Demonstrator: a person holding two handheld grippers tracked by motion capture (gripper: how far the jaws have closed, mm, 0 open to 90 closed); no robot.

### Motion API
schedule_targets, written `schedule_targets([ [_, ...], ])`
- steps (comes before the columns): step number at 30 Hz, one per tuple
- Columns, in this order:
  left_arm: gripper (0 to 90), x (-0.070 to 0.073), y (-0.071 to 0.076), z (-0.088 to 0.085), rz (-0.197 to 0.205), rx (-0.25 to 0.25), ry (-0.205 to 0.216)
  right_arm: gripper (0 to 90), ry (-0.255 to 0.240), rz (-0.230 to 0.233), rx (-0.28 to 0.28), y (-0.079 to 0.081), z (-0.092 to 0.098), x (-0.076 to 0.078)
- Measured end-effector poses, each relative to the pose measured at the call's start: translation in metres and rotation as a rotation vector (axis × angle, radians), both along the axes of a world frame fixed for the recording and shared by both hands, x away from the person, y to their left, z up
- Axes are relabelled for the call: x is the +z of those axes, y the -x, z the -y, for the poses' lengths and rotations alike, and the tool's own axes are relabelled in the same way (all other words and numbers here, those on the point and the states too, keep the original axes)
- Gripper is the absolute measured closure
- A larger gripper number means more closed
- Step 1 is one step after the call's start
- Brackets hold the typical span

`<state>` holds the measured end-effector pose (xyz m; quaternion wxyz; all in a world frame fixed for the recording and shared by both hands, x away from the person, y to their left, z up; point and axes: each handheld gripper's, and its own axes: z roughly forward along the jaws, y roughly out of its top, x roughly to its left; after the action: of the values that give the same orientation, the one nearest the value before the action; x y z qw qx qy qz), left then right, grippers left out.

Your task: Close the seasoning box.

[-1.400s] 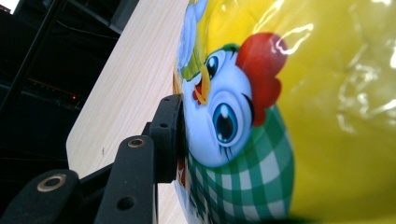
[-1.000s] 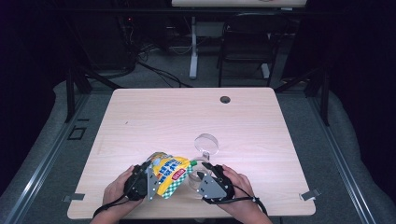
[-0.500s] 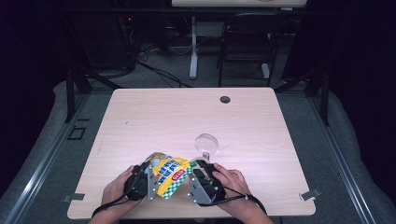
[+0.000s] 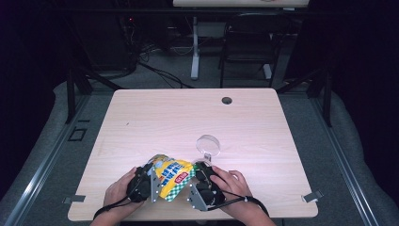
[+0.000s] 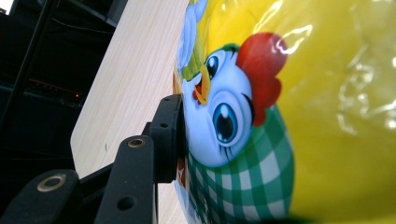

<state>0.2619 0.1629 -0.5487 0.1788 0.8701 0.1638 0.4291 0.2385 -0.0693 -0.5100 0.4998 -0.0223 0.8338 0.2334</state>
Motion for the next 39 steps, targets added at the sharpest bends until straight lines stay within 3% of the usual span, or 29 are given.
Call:
schedule_targets([
  [5,59.8,0.000,0.000,0.000,0.001,0.000,-0.005,65.9,0.051,0.034,0.019,0.002,-0.005,-0.003],
  [15,59.8,-0.001,0.001,0.002,0.012,-0.005,-0.012,70.2,0.078,0.048,0.028,0.003,-0.011,-0.004],
  [27,59.8,-0.002,0.002,0.003,0.040,-0.011,-0.053,70.9,0.059,0.026,0.026,0.003,-0.009,-0.008],
  [39,59.9,-0.001,0.002,0.005,0.117,-0.014,-0.131,71.0,0.053,0.022,0.022,0.002,-0.009,-0.012],
])
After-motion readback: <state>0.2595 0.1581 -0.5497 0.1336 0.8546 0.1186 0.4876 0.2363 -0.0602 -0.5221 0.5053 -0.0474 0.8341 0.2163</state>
